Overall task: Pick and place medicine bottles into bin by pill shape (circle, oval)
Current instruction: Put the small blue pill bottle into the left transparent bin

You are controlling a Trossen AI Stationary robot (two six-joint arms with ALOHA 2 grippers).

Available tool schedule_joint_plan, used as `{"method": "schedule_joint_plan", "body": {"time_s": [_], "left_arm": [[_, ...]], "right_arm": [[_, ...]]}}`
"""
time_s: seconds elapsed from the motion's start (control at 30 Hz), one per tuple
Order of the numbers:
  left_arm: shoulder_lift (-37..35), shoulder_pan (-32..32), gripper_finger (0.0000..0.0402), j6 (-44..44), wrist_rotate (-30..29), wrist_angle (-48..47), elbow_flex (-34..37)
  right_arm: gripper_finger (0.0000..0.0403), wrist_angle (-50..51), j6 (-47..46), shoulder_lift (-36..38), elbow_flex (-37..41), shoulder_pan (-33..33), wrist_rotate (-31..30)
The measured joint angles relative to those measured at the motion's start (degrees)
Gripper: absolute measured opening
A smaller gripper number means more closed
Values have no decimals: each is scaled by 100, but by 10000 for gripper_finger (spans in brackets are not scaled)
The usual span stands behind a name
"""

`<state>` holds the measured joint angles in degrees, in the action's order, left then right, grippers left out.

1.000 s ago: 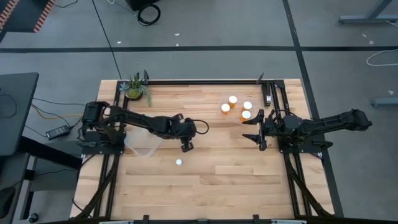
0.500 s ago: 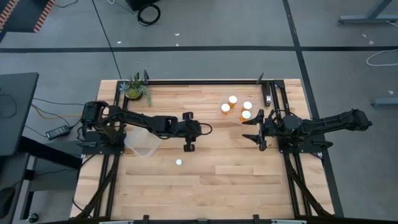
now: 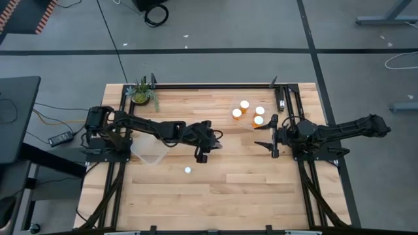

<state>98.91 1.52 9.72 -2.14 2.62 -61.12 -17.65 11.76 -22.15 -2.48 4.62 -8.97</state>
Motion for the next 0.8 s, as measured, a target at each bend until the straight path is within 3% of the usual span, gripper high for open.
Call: {"method": "schedule_joint_plan", "body": {"time_s": [0.23, 0.37, 0.63, 0.8], "left_arm": [[2, -2, 116, 7, 292, 455, 0], [2, -1, 113, 159, 411, 1037, 0], [2, 0, 119, 1028, 516, 2084, 0], [2, -1, 115, 1637, 512, 2287, 0]], "right_arm": [[287, -65, -321, -1, 0, 0, 2], [287, -653, -427, -2, -2, 0, 26], [287, -1166, -1268, -61, -9, -1, 196], [287, -1464, -2161, -475, -9, 2, 148]]}}
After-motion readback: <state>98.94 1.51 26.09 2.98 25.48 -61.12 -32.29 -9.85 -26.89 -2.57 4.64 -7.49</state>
